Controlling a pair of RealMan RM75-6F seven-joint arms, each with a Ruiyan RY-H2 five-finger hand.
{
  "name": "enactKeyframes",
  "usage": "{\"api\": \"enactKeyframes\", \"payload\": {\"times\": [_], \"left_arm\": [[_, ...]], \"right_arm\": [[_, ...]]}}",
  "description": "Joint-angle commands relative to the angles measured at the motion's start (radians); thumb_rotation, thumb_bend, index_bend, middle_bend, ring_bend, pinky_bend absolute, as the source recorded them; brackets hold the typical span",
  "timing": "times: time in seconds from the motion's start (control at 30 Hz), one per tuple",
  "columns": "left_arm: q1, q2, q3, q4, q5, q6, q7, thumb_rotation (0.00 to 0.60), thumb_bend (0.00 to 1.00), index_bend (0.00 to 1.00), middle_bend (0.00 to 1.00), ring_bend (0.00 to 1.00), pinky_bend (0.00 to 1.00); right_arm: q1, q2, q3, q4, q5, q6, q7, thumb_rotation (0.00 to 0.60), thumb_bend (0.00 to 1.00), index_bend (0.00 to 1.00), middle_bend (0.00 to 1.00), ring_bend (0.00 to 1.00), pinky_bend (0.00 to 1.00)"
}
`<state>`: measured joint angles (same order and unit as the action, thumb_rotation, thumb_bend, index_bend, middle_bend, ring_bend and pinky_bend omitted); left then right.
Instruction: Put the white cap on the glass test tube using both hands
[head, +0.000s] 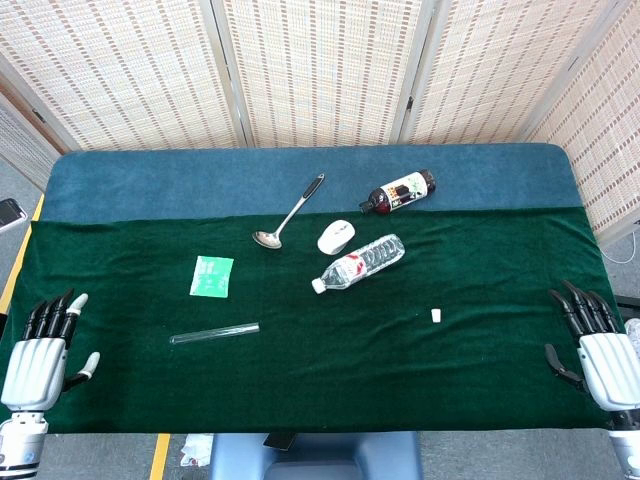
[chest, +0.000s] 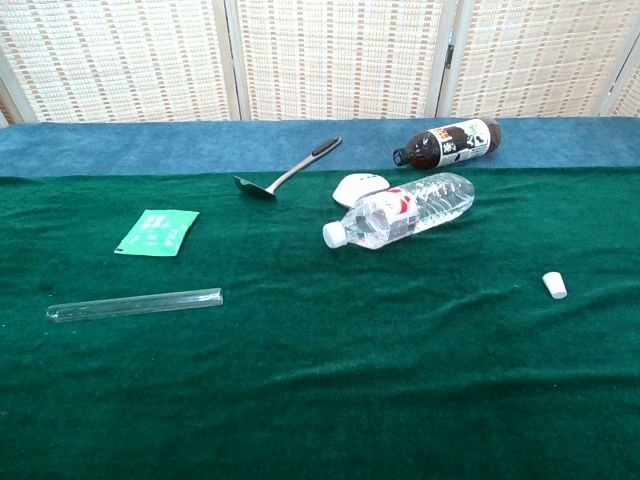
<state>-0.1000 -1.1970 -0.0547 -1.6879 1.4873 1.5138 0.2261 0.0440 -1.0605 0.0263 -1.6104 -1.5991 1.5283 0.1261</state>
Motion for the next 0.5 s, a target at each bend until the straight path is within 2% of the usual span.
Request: {"api": "enactKeyframes", "payload": {"times": [0.03,0.5], "left_arm": [[-0.003,-0.001,-0.001,0.001,-0.004,-0.005,0.001,0.600,0.34,0.08,0.00,0.00,0.00],[-0.032,-0.006,-0.011,0.009,0.012,-0.032,0.002,0.600,0.34,0.09,0.00,0.02,0.00]], "right_arm": [[0.003,0.000,0.002,-0.002,0.002,-0.003,-0.003,0.600,0.52,0.00,0.00,0.00,0.00],[0.001,0.005,0.004,-0.008,0.009,0.004,-0.006,0.600,0.52,0.00,0.00,0.00,0.00]]}}
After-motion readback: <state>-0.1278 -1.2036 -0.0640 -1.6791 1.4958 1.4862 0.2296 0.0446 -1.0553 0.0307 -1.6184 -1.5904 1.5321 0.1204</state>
